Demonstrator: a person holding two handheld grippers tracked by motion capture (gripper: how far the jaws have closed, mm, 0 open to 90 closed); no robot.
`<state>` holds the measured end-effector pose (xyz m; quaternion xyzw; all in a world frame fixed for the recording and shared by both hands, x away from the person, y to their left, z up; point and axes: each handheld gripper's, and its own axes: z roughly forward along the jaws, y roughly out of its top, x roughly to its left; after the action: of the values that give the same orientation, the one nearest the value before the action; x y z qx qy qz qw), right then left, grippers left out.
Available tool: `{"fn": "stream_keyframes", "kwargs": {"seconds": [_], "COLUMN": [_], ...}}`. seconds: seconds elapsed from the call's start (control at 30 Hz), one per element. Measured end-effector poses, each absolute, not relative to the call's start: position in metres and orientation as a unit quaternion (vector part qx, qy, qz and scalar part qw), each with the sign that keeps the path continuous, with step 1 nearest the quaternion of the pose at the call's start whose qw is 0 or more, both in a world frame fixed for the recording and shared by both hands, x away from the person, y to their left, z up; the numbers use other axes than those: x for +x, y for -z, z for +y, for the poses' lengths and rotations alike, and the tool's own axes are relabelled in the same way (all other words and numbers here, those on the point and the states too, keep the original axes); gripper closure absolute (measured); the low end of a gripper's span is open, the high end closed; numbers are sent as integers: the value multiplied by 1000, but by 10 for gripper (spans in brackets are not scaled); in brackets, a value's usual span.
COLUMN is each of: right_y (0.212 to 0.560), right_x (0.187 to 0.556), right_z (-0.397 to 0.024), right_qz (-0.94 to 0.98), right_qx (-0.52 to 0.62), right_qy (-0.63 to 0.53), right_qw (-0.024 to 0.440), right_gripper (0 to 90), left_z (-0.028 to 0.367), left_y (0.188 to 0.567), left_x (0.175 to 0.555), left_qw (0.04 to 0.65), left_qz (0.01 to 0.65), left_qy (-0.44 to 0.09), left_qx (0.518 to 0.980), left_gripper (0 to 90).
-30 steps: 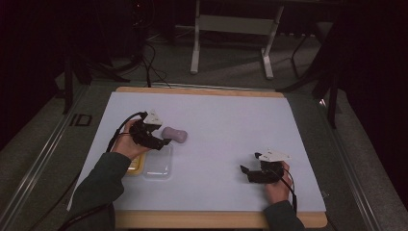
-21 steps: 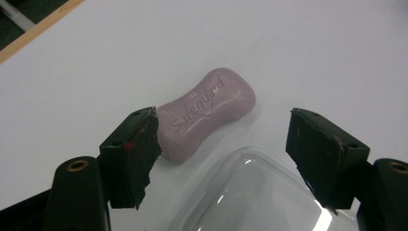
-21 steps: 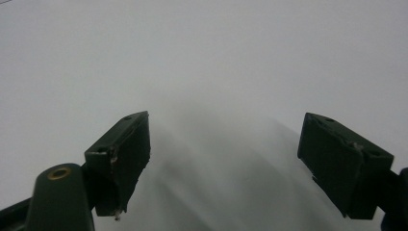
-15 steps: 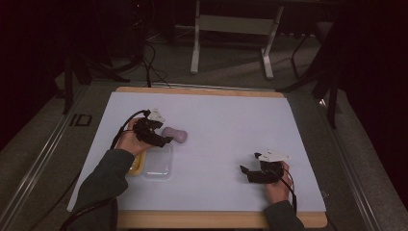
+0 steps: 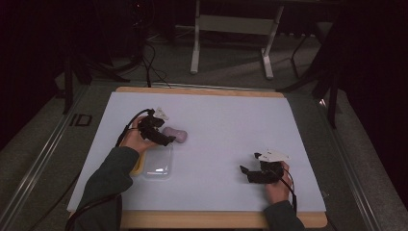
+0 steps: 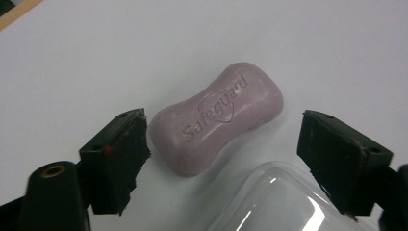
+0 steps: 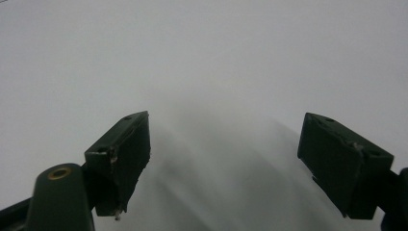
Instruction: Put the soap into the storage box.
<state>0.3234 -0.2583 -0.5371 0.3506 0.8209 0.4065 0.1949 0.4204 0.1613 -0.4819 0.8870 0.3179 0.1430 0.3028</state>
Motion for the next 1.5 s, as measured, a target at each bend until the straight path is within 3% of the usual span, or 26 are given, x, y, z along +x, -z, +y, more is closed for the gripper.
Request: {"fn": "stream_keyframes", "kwargs": {"seconds": [0.53,1.17,1.5], "right_y": [537,537,537], "right_x": [324,323,324], "right_z": [-258,-257,-257], "right_qz": [822,824,825], "right_qx": [349,347,347], "right_qy": [-405,-404,-402], "right_qw": [196,193,192], "right_gripper": [184,184,184], "left_z": [155,128,113], "left_y": [500,500,508], "left_x": [439,440,445], "left_qw": [280,256,218], "left_qz": [343,303,281], "left_qy": [-126,-144,-152], "left_qx": [888,907,922], "left_gripper": [147,47,56]}}
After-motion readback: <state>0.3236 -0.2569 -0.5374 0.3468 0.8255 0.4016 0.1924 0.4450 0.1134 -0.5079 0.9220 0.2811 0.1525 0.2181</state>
